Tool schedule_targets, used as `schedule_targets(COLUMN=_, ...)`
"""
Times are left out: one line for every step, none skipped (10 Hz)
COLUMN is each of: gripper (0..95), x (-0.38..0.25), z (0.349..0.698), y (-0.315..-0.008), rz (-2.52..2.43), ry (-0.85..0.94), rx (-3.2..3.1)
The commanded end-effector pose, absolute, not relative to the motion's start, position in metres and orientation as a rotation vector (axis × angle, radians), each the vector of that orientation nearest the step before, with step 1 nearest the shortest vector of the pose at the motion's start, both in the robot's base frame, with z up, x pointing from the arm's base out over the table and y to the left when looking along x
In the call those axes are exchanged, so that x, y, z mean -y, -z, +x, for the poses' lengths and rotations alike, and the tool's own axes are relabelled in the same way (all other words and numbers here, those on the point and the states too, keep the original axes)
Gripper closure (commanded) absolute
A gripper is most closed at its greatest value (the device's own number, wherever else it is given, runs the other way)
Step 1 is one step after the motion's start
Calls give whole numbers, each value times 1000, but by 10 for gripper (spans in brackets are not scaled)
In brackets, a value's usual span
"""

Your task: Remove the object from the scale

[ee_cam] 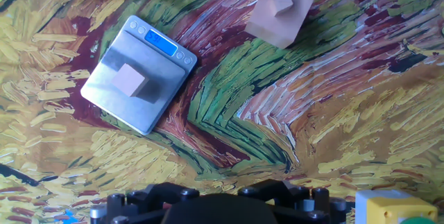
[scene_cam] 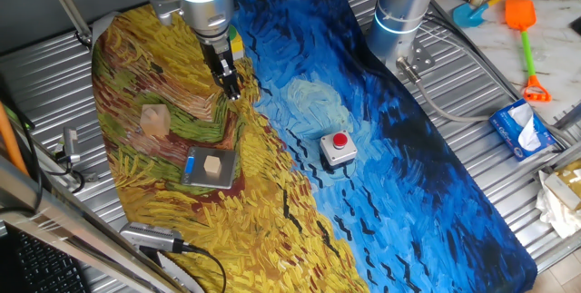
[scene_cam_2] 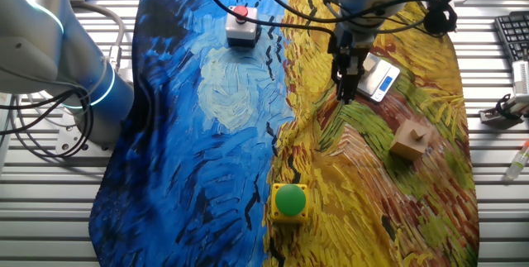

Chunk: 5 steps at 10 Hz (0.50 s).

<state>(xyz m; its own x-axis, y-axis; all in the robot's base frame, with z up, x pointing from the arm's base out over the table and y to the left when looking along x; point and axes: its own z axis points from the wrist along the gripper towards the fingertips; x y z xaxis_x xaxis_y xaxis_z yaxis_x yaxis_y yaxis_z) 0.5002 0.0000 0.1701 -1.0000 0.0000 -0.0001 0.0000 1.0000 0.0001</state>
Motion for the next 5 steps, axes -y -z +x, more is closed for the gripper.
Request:
schedule_targets(gripper=950, x=0, z=500, y=-170, rz=-404, ry=-65, rx=-3098)
schedule_targets(gripper=950, x=0, z=500, y=-170, rz=-404, ry=-59, rx=-3101)
schedule_targets(gripper=950, x=-1, z=500, y=-170, rz=-406, ry=-54, rx=-3102)
schedule_targets(gripper=950, x=-1, z=500, y=-170, rz=-409, ry=-52, rx=-3103)
schedule_targets(gripper=950, x=-1, z=500, y=-170, rz=-410, ry=-51, rx=-3104)
